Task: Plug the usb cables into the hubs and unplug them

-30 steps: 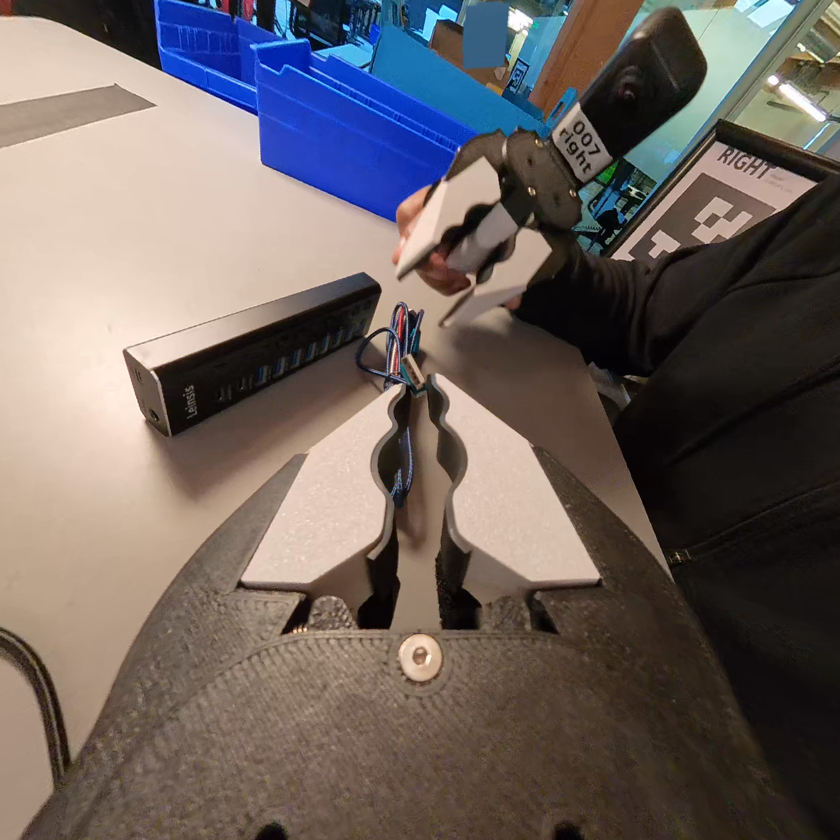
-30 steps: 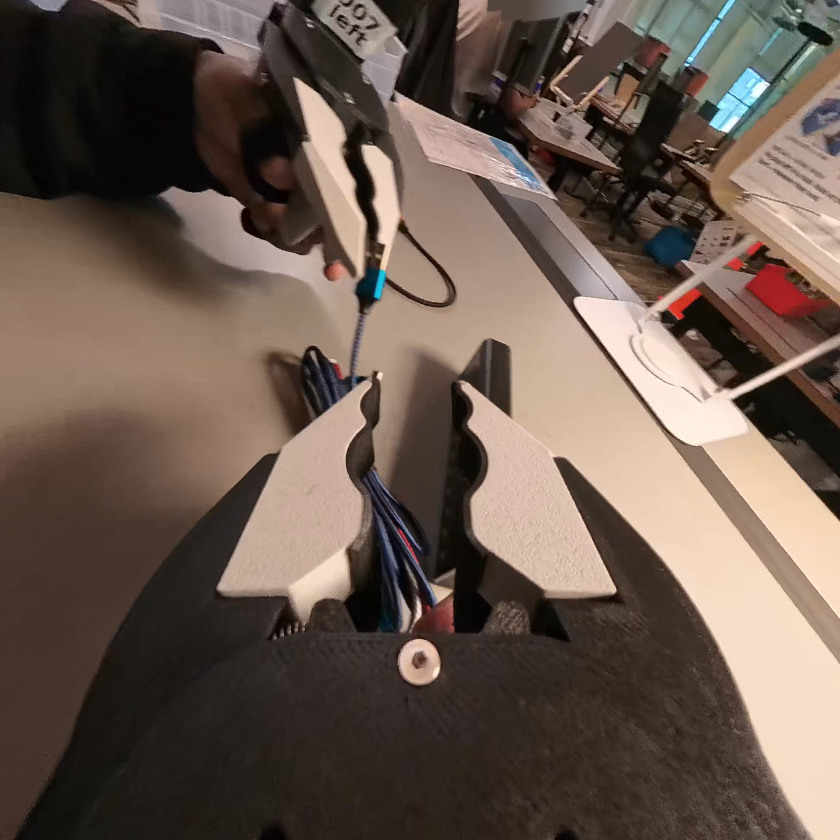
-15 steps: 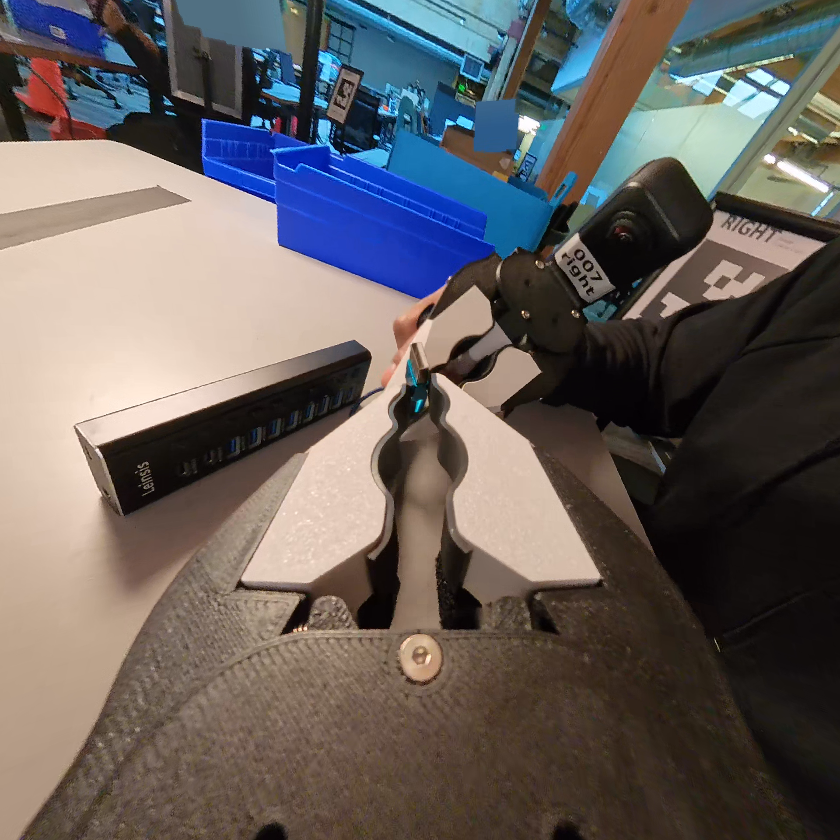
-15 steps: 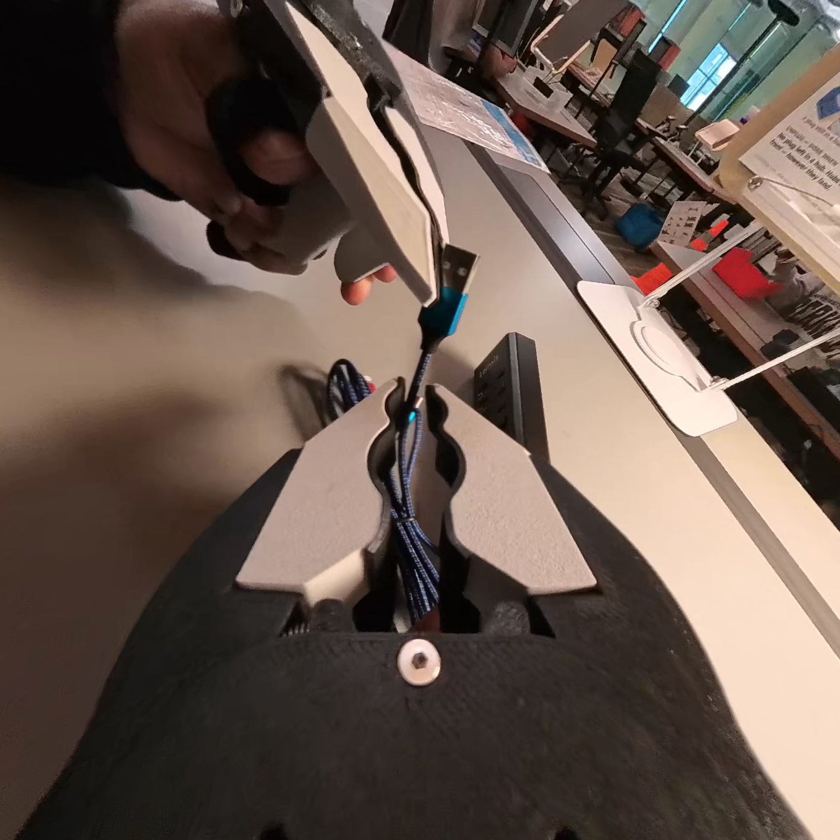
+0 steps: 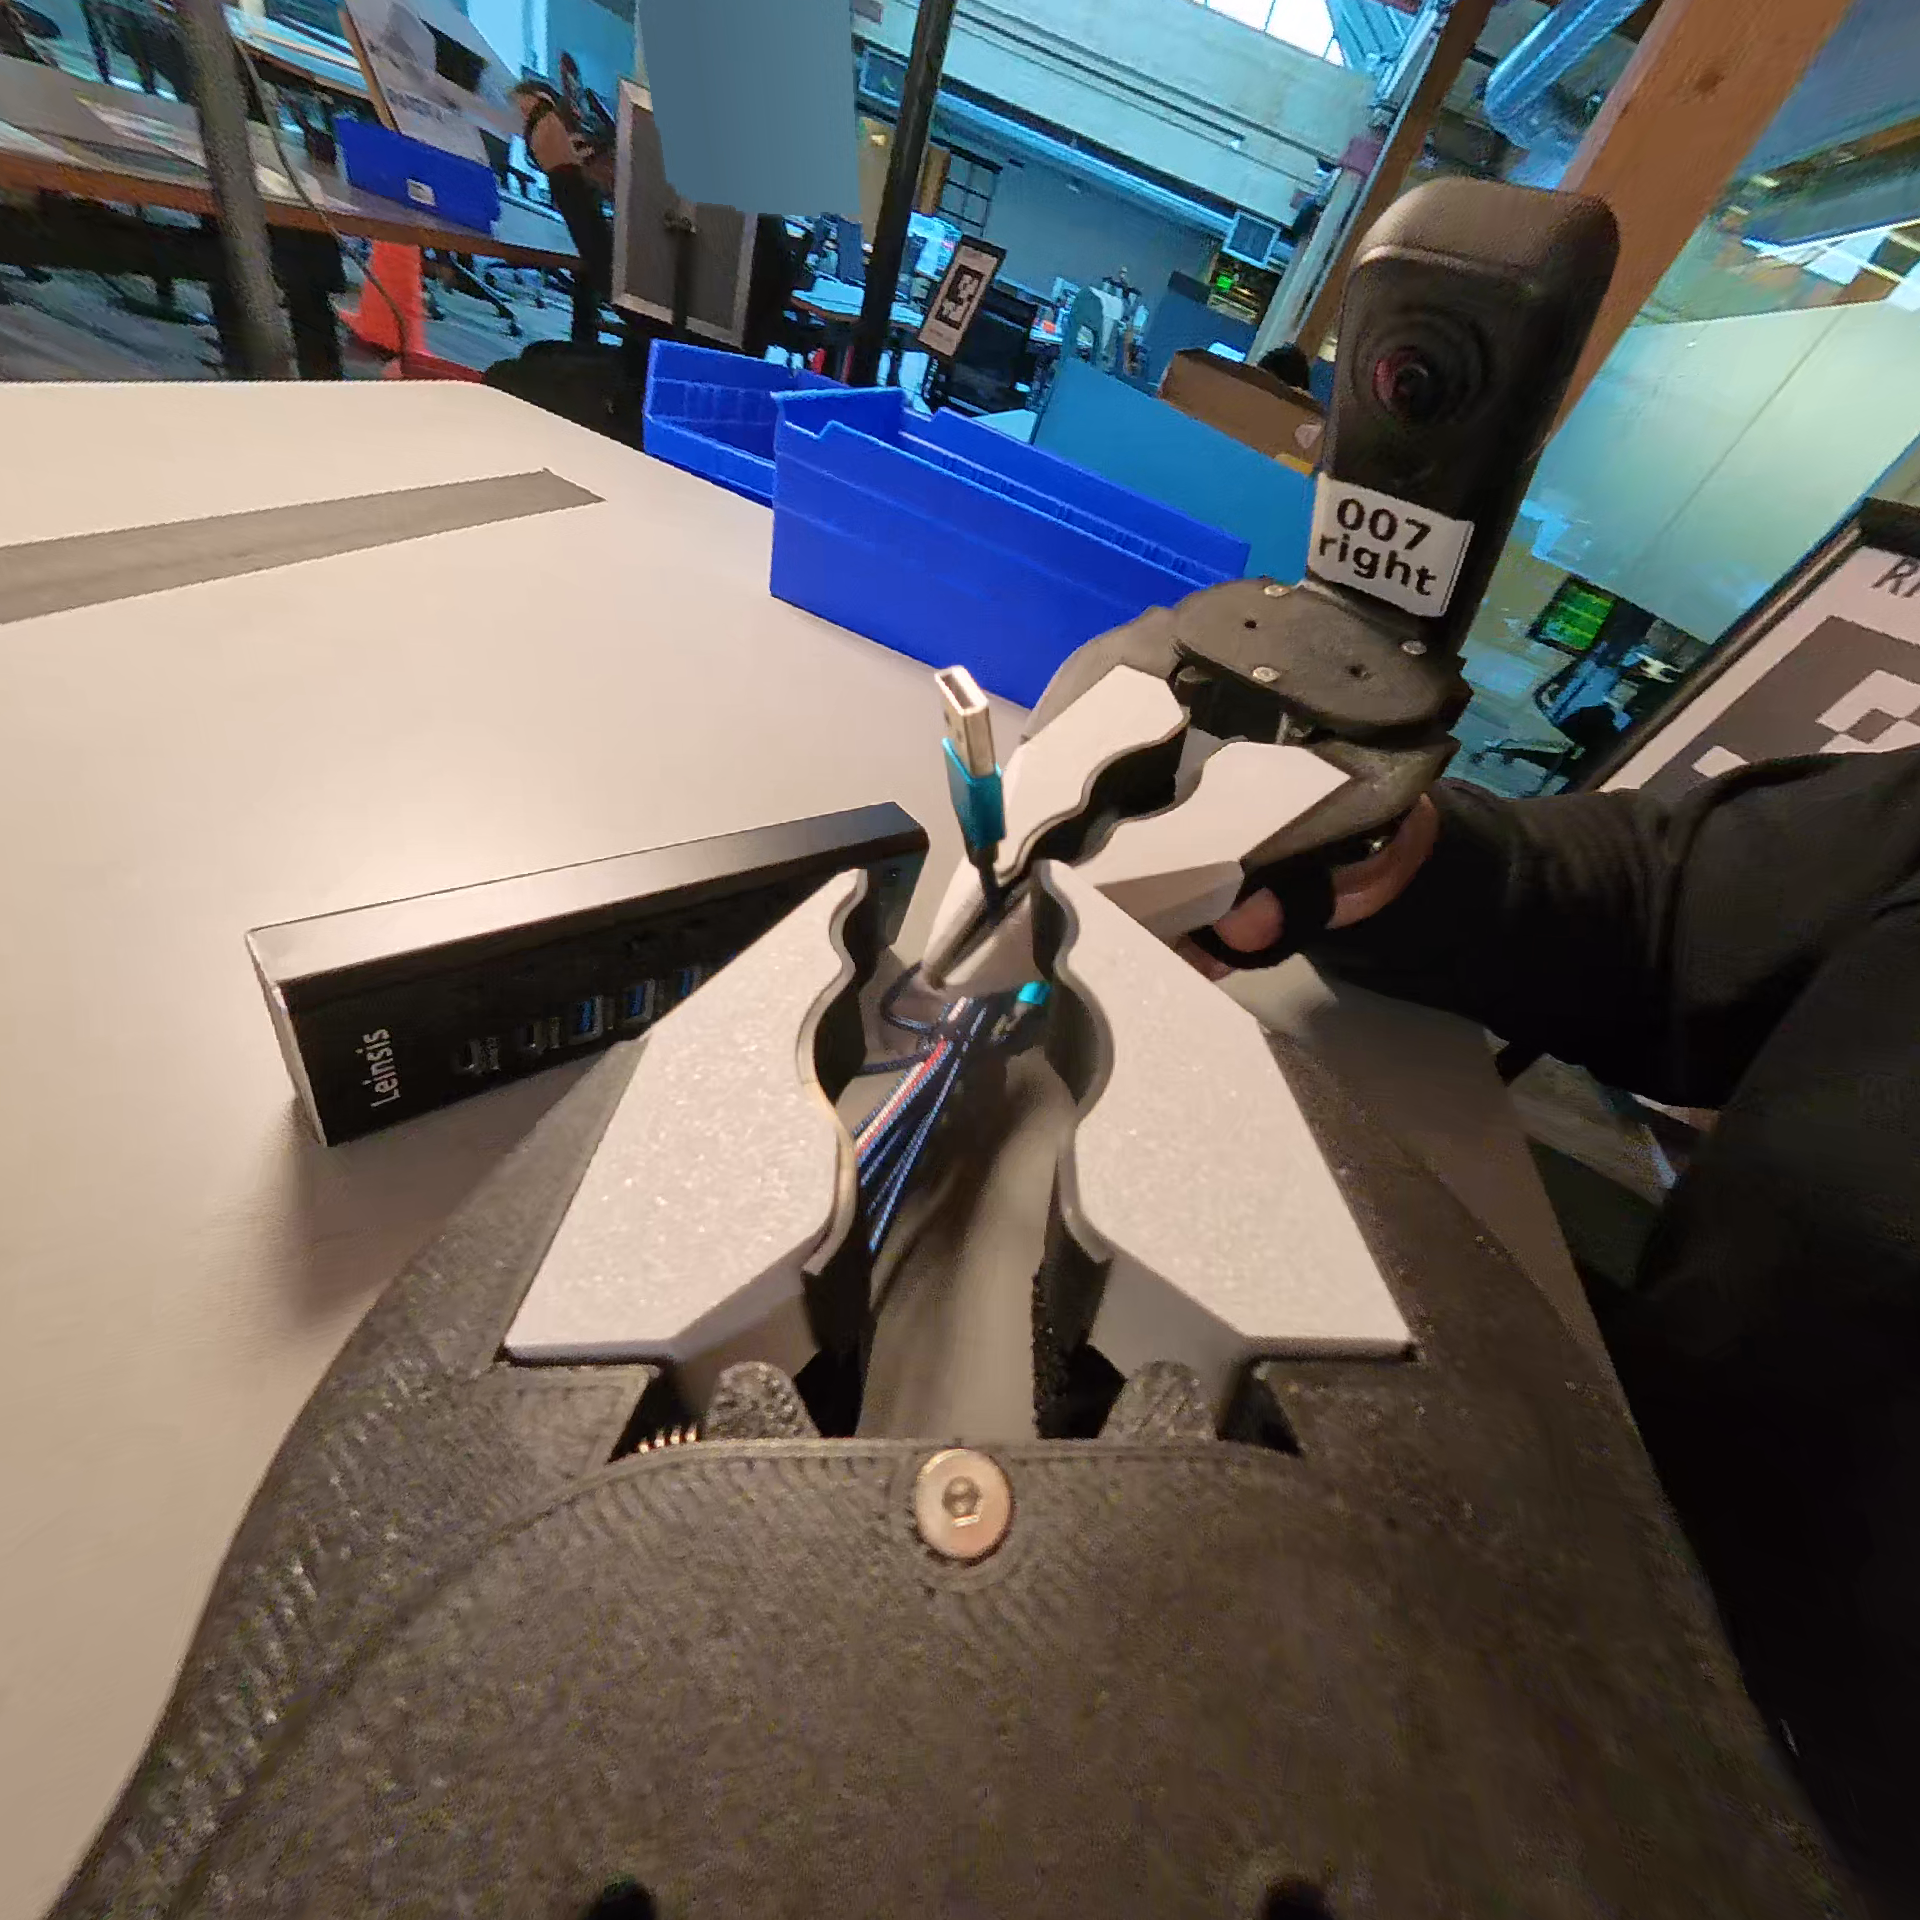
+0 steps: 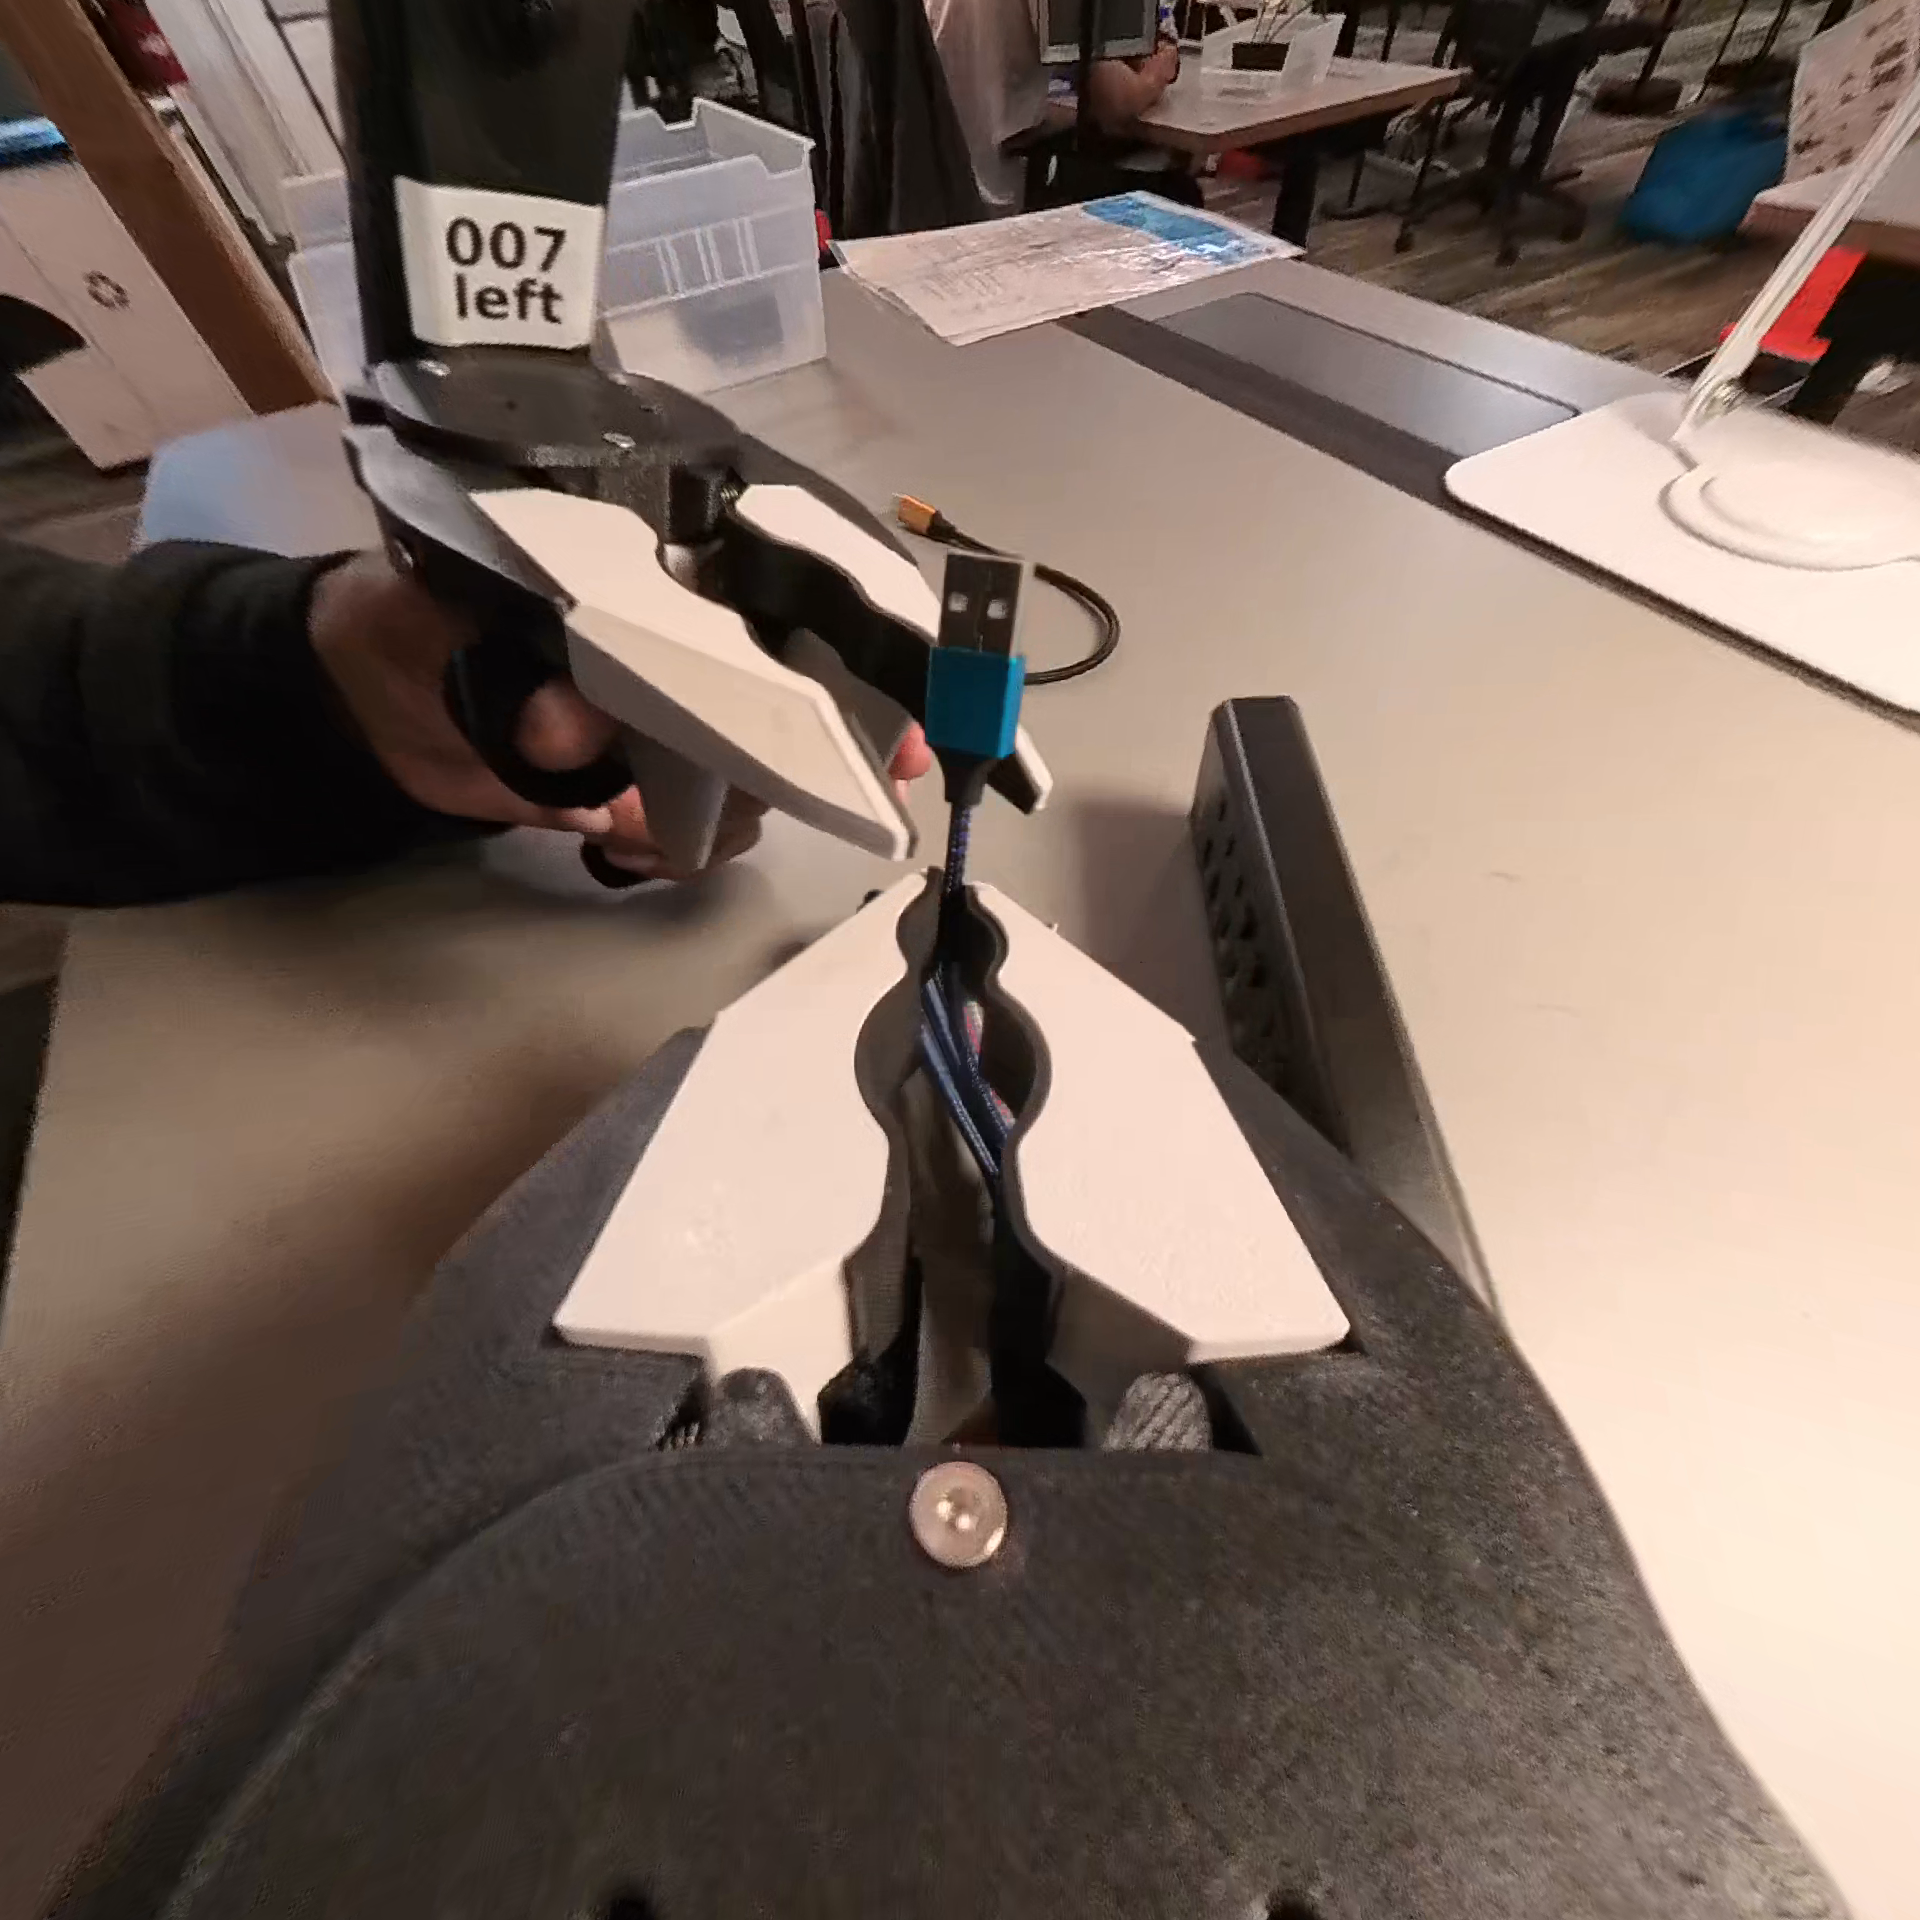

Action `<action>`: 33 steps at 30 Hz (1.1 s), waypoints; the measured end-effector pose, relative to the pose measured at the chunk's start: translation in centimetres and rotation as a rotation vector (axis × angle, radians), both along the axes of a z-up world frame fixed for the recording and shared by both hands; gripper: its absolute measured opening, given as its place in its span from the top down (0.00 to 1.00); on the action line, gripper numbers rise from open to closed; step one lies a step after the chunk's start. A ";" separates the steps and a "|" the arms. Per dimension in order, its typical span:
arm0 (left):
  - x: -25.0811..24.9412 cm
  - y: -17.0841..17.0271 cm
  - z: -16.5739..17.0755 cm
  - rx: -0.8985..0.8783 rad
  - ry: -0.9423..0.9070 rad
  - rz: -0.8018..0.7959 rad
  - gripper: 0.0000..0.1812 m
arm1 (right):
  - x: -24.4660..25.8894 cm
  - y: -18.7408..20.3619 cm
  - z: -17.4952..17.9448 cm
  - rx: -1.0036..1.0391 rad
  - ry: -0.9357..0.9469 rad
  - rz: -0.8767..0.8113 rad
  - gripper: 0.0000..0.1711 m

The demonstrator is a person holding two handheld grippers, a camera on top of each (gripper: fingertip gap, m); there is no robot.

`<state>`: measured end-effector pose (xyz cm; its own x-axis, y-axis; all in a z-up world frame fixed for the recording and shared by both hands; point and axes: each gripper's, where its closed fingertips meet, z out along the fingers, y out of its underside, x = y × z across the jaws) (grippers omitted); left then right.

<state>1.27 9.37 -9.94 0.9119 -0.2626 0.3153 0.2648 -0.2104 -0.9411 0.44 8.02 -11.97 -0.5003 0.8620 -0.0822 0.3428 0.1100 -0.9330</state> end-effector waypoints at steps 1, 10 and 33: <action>0.0 0.0 0.1 0.006 0.006 0.012 0.83 | 0.1 -0.4 0.0 -0.016 -0.007 0.011 0.99; 0.7 -0.6 1.3 0.070 -0.013 -0.032 0.95 | 1.4 -2.9 1.4 -0.294 -0.097 0.145 0.87; 2.4 -1.0 -1.1 -0.078 -0.325 -0.252 0.96 | 1.6 0.5 1.6 0.061 0.176 0.162 0.77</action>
<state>3.68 8.38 -11.04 0.6721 -0.4287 0.6038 0.4765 -0.3738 -0.7958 2.02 8.54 -10.42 -0.6343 0.7701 0.0680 0.1491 0.2082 -0.9667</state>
